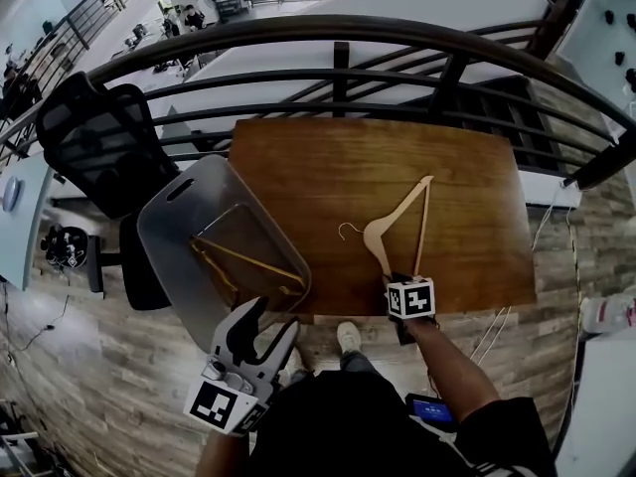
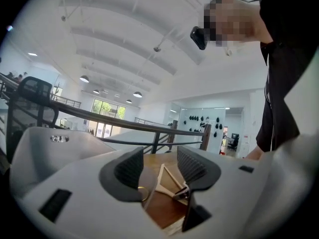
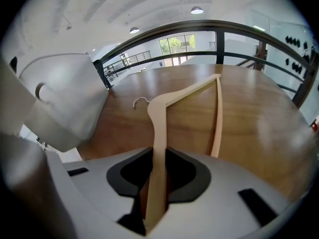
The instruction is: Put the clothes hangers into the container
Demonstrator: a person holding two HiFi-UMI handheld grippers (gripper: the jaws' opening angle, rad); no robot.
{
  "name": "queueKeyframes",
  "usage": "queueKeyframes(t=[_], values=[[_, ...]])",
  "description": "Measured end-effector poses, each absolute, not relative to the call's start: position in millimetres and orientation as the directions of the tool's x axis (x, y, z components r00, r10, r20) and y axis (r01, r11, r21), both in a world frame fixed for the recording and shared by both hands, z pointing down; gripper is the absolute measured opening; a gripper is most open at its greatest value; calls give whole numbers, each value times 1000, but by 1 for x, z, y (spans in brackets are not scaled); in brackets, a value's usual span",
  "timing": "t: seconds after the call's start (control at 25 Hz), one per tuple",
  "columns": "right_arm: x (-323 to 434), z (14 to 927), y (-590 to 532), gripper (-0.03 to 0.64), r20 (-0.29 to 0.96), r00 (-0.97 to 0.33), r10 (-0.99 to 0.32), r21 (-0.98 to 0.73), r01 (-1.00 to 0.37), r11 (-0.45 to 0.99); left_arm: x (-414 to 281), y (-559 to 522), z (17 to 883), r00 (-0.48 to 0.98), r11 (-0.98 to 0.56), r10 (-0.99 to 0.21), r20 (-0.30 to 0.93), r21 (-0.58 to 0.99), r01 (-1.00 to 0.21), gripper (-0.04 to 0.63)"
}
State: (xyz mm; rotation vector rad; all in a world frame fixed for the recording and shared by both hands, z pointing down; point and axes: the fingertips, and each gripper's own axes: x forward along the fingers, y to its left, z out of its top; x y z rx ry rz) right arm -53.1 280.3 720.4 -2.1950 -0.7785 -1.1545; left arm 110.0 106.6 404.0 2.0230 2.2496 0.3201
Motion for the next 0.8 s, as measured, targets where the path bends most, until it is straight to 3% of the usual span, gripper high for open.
queueKeyframes(t=[0.28,0.52,0.8], values=[[-71,715,255,78,840,490,234,-192,671,-716,64,142,394,-292,279,956,35,213,936,219],[-86,704,245,78,815,532,229,-228,658,-718,16,170,439,-430,384,898,97,308,870,219],[-97,687,231,77,751,619,230,-302,632,-714,-11,201,549,-423,216,855,302,534,817,219]])
